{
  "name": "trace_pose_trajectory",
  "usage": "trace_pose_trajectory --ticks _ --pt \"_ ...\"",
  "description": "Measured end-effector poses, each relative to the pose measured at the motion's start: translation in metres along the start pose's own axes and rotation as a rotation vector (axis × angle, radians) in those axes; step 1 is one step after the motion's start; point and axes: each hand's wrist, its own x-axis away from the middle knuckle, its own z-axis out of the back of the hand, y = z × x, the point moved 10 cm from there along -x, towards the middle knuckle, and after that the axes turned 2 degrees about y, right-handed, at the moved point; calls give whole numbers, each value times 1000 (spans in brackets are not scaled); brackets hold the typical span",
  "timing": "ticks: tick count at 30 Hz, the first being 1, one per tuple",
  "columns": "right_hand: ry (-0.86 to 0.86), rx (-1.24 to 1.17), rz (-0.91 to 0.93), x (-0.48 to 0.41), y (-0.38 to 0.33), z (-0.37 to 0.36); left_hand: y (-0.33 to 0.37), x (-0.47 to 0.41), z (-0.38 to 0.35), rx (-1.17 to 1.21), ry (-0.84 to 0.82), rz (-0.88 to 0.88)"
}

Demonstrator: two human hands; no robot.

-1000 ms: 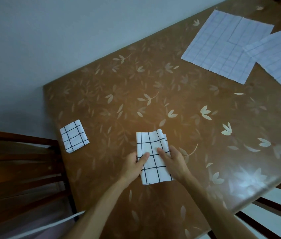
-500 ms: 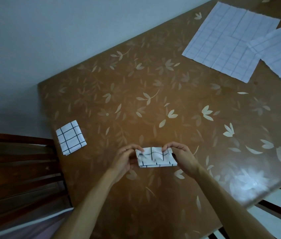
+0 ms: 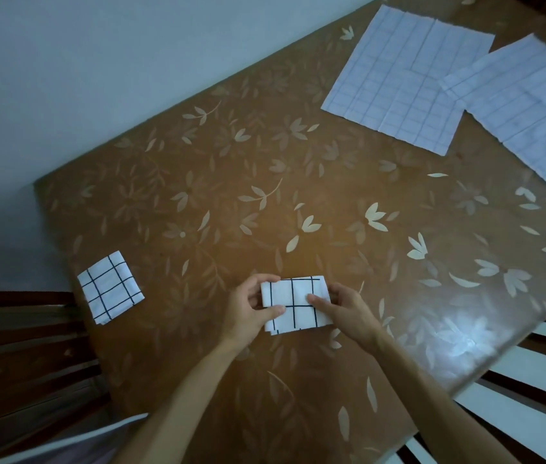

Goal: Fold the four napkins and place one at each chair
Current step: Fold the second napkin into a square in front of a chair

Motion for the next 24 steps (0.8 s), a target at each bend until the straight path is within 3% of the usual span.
trace_pose_trajectory --ticks 4,10,17,24 --pt "130 0 36 10 8 34 6 -5 -44 -78 -102 -22" --pt "369 157 43 30 28 98 -3 1 -144 -171 -412 102" --pt "589 407 57 47 51 173 27 5 -208 -328 -294 -94" --pt "644 640 208 41 65 188 38 16 -237 -1076 -108 -563"
